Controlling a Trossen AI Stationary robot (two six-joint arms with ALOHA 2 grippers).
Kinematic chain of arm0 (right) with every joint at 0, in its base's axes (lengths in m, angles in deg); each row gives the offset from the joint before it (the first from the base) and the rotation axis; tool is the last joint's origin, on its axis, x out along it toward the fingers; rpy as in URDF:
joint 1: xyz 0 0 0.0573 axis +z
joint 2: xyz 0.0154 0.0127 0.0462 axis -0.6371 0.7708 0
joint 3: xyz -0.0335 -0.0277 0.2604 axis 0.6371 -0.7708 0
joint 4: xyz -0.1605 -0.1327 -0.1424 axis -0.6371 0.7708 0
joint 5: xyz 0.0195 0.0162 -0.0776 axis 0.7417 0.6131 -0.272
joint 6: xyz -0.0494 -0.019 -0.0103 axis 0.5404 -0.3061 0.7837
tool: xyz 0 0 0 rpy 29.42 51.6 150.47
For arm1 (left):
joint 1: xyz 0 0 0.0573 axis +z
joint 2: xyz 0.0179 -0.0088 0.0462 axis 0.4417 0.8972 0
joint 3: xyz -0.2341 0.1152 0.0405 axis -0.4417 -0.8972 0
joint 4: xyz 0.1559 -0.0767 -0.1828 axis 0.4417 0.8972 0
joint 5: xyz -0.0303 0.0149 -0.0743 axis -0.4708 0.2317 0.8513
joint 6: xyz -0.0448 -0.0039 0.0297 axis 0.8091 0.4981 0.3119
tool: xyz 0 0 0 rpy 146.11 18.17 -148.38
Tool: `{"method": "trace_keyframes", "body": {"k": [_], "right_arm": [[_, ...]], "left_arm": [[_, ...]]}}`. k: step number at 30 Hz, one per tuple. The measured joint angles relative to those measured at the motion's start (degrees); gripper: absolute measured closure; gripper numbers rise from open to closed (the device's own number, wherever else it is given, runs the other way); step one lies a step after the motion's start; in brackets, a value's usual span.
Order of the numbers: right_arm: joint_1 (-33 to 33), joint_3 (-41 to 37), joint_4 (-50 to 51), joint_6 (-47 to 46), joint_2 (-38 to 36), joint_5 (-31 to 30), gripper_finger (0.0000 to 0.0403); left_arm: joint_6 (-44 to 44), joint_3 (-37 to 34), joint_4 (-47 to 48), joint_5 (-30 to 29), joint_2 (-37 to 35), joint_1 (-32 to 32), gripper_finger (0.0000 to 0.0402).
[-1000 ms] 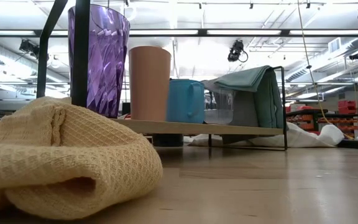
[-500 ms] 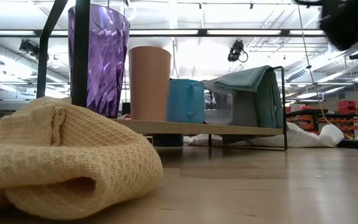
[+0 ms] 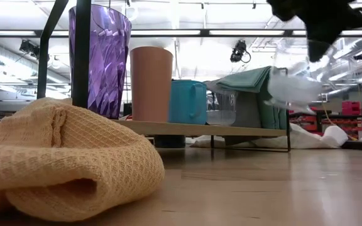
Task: Stack small to large cups/mugs on shelf
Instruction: Put the transparent mug on the shelf
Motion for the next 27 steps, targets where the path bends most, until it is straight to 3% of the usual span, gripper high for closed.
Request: {"method": "trace_keyframes", "body": {"k": [8,18,27], "right_arm": [[-8.22,6.94,2.47,4.85,0.02,-1.73,0.0402],[-19.89,9.74,5.96,15.54,0.02,11.31,0.0403],[-24.12,7.46,5.98,18.57,0.58,11.82,0.0403]], "left_arm": [[-0.17,0.0,0.1,0.0,0.02,0.02,0.0314],[-0.2,0.0,0.27,0.0,0.02,0.02,0.0322],[-1.42,0.0,0.41,0.0,0.02,0.02,0.0317]]}}
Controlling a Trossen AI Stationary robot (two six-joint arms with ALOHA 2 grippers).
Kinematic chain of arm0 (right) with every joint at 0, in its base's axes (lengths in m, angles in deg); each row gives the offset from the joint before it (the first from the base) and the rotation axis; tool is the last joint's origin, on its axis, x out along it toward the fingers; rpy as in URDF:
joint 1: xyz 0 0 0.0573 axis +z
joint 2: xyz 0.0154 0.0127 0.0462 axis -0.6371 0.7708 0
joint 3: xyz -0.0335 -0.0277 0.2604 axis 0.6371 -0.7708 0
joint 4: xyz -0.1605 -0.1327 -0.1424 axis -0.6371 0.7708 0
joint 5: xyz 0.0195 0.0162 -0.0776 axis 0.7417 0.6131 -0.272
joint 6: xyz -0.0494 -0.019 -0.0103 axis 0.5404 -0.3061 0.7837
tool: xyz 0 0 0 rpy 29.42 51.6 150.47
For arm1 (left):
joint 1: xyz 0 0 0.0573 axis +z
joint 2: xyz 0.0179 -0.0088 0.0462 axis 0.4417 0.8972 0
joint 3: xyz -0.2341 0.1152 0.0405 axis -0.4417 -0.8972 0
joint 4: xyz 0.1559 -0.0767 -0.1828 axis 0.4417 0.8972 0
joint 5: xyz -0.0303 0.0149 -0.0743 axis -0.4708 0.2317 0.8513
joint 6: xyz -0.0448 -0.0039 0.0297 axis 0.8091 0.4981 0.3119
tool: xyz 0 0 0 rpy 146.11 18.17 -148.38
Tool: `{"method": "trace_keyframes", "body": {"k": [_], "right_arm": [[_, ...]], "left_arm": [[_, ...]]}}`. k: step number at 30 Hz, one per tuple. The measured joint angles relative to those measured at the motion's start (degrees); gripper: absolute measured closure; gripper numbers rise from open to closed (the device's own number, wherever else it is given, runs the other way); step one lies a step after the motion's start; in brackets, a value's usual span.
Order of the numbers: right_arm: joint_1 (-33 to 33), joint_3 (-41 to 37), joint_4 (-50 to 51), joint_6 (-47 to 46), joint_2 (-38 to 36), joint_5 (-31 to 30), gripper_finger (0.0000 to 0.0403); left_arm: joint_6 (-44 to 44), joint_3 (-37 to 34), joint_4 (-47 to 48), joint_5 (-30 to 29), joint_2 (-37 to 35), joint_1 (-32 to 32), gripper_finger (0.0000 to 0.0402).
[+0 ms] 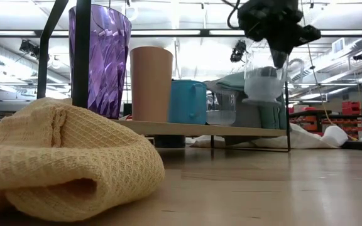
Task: Stack small to large cups/mugs on shelf
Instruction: Put the transparent mug on the shelf
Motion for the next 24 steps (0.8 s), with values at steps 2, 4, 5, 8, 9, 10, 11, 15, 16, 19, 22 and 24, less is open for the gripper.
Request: {"method": "trace_keyframes", "body": {"k": [2,4,5,8,9,10,11,15,16,19,22,24], "right_arm": [[-0.71,-0.12,0.0,0.82,0.93,0.0,0.0403],[-1.25,-0.12,-1.33,1.43,2.0,0.0,0.0403],[-1.48,-0.12,-2.01,1.59,2.73,-0.08,0.0403],[-2.07,-0.12,-3.13,2.56,4.88,-0.2,0.0403],[-2.25,-0.12,-3.27,3.01,5.45,-0.24,0.0403],[-2.34,-0.12,-3.13,3.21,6.04,-0.41,0.0403],[-2.36,-0.12,-3.18,3.22,6.45,-0.77,0.0403],[-2.64,-0.12,-3.88,2.89,7.02,-2.95,0.0403],[-2.73,-0.12,-4.11,2.73,7.02,-3.32,0.0403],[-3.4,-0.12,-4.65,2.53,7.02,-4.2,0.0403],[-4.07,-0.12,-4.67,2.58,7.02,-4.31,0.0403],[-4.38,-0.12,-4.89,2.76,7.02,-4.31,0.0403]], "left_arm": [[0.0,0.0,-0.02,0.02,0.02,-0.02,0.032],[0.0,0.0,-0.02,0.0,0.02,0.0,0.0323],[0.01,0.0,-0.02,0.0,0.02,0.0,0.0323],[0.06,0.0,-0.02,0.0,0.02,0.0,0.0322],[0.07,0.0,-0.02,0.02,0.02,-0.02,0.032],[0.08,0.0,-0.02,0.01,0.02,-0.01,0.0319],[0.14,0.0,-0.02,0.02,0.02,0.0,0.0317],[0.21,0.0,-0.04,0.01,0.02,-0.01,0.0315],[0.2,0.0,-0.04,0.02,0.02,-0.02,0.0316],[0.22,0.0,-0.05,0.02,0.02,0.0,0.032],[0.22,0.0,-0.07,0.02,0.02,-0.02,0.0323],[0.24,0.0,-0.08,0.02,0.02,0.0,0.0322]]}}
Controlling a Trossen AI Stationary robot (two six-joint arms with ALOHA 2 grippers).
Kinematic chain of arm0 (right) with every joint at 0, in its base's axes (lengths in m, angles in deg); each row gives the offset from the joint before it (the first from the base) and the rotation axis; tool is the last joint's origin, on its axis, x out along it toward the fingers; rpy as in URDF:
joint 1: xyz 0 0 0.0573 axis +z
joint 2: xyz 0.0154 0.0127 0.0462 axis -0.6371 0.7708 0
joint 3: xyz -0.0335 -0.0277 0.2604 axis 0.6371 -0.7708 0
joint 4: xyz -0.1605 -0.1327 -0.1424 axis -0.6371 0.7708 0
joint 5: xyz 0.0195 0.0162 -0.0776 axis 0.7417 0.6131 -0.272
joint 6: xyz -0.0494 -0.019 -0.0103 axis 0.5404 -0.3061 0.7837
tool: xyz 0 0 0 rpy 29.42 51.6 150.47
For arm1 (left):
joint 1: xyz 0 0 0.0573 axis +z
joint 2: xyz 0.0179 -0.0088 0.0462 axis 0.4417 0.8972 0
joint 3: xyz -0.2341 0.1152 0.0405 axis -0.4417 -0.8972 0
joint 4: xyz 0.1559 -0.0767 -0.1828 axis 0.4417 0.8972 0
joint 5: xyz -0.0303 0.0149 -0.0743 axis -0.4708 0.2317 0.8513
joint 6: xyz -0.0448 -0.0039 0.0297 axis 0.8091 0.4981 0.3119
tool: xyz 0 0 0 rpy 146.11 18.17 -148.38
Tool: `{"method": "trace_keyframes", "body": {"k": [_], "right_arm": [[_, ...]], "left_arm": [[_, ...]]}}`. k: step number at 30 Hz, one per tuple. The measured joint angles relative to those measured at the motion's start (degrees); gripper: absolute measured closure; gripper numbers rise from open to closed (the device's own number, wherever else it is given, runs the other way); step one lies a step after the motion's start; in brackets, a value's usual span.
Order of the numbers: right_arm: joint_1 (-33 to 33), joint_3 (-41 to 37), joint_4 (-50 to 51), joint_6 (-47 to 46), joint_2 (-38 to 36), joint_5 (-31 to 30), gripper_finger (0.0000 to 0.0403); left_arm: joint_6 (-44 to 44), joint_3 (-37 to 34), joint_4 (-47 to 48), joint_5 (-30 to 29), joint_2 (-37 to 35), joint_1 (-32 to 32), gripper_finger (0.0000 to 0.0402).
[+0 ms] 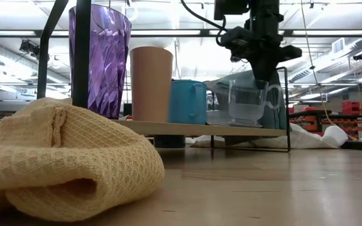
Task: Stack small to large cups/mugs on shelf
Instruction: Put the transparent mug on the shelf
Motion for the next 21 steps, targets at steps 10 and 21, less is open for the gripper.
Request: {"method": "trace_keyframes", "body": {"k": [10,21], "right_arm": [[-1.39,0.0,-0.81,1.26,0.0,0.0,0.0403],[-0.45,0.0,-0.55,1.29,0.0,1.29,0.0403]], "left_arm": [[0.02,0.0,0.01,0.0,0.0,0.0,0.0319],[0.07,0.0,0.02,0.0,0.0,-0.01,0.0315]]}}
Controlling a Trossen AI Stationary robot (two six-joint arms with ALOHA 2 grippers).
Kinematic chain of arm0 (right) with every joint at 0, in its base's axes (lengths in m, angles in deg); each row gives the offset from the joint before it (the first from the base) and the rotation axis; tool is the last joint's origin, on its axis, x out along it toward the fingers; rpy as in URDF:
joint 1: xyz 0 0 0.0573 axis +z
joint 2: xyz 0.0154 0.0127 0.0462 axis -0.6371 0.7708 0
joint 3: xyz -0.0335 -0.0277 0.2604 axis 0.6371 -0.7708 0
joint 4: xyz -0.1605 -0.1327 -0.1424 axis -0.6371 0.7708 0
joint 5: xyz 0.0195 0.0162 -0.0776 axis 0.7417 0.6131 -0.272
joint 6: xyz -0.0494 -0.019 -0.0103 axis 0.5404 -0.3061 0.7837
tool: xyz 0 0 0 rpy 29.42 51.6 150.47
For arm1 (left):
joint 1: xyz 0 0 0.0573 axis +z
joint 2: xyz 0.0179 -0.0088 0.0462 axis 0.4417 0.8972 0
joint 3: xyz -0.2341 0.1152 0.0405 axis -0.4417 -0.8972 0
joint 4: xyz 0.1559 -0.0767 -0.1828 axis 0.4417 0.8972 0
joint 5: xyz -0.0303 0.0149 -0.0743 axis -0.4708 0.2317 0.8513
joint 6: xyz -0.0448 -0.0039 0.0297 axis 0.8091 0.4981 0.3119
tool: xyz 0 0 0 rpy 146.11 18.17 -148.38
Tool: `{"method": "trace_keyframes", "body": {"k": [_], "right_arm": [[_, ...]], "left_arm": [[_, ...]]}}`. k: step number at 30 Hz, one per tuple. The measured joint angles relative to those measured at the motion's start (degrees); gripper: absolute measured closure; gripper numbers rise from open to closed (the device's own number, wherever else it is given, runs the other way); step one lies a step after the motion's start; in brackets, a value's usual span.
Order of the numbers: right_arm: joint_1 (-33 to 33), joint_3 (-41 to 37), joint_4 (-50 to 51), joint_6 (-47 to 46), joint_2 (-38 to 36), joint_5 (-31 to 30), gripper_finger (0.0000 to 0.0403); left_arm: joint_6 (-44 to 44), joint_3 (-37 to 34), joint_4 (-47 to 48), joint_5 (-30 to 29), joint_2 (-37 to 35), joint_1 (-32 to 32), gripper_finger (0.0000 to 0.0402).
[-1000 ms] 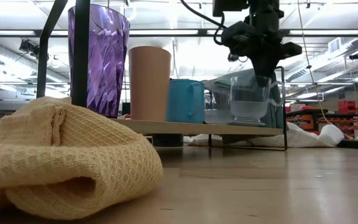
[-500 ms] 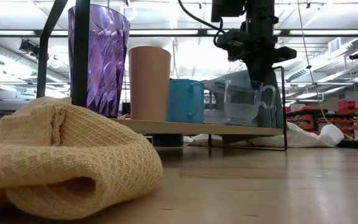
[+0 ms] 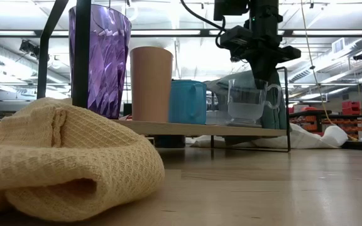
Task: Stack small to large cups/mugs on shelf
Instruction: Put the transparent mug on the shelf
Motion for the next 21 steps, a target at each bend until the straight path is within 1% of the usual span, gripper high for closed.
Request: {"method": "trace_keyframes", "body": {"k": [6,10,17,21], "right_arm": [[-0.04,0.0,2.67,0.38,0.0,-0.05,0.0403],[-0.04,0.0,2.35,0.46,0.0,-0.17,0.0403],[-0.04,0.0,1.46,0.53,0.0,-0.42,0.0402],[-0.02,0.0,0.52,2.0,-0.02,-0.39,0.0387]], "left_arm": [[0.0,0.0,0.0,0.0,-0.02,0.01,0.0321],[0.0,0.0,0.0,0.0,-0.02,0.01,0.0323],[0.0,0.0,0.02,0.0,-0.02,0.01,0.0315],[-0.02,0.0,0.03,0.0,-0.01,0.01,0.0319]]}}
